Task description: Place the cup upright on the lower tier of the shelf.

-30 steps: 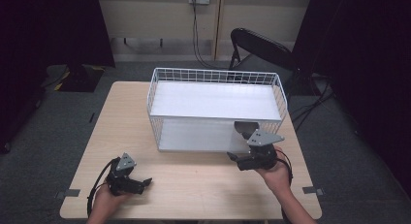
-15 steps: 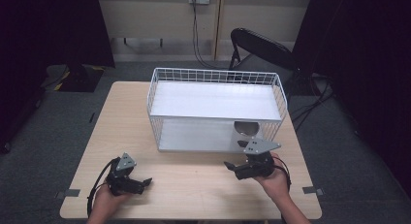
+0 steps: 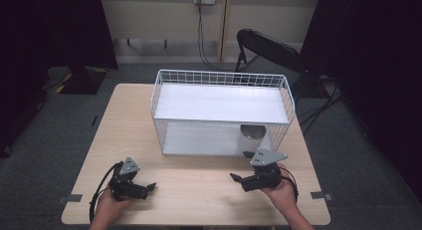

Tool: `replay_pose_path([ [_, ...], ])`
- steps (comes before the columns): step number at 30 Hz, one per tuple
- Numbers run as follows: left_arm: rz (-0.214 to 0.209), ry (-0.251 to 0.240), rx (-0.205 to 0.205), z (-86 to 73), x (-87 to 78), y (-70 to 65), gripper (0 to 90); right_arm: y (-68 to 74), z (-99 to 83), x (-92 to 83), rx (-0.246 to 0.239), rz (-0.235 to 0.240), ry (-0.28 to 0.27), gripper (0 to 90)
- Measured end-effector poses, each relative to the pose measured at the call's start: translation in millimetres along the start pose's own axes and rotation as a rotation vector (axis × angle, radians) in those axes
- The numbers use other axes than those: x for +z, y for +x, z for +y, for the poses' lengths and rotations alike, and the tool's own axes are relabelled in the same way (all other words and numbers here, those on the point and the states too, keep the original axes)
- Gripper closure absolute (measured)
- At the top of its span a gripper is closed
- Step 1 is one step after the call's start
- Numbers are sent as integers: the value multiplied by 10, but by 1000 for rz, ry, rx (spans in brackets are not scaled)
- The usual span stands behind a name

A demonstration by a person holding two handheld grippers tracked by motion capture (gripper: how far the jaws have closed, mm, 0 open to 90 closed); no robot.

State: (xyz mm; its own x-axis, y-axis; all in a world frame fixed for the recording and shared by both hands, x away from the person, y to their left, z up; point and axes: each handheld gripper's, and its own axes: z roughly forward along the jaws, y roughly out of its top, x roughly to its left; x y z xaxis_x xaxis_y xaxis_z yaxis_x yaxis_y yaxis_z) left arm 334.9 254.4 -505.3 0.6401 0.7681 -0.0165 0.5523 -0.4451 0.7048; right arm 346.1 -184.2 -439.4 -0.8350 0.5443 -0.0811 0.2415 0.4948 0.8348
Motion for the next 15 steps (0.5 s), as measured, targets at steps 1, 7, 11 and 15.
replay_pose_path([
  [1,0,0,0,0,0,0,0,5,-10,2,-2,2,0,135],
  [7,0,0,0,0,0,0,0,28,-71,19,-5,14,13,136],
  [11,0,0,0,0,0,0,0,43,-103,28,-13,21,21,135],
  [15,0,0,-1,0,0,0,0,50,-151,33,-15,22,27,135],
])
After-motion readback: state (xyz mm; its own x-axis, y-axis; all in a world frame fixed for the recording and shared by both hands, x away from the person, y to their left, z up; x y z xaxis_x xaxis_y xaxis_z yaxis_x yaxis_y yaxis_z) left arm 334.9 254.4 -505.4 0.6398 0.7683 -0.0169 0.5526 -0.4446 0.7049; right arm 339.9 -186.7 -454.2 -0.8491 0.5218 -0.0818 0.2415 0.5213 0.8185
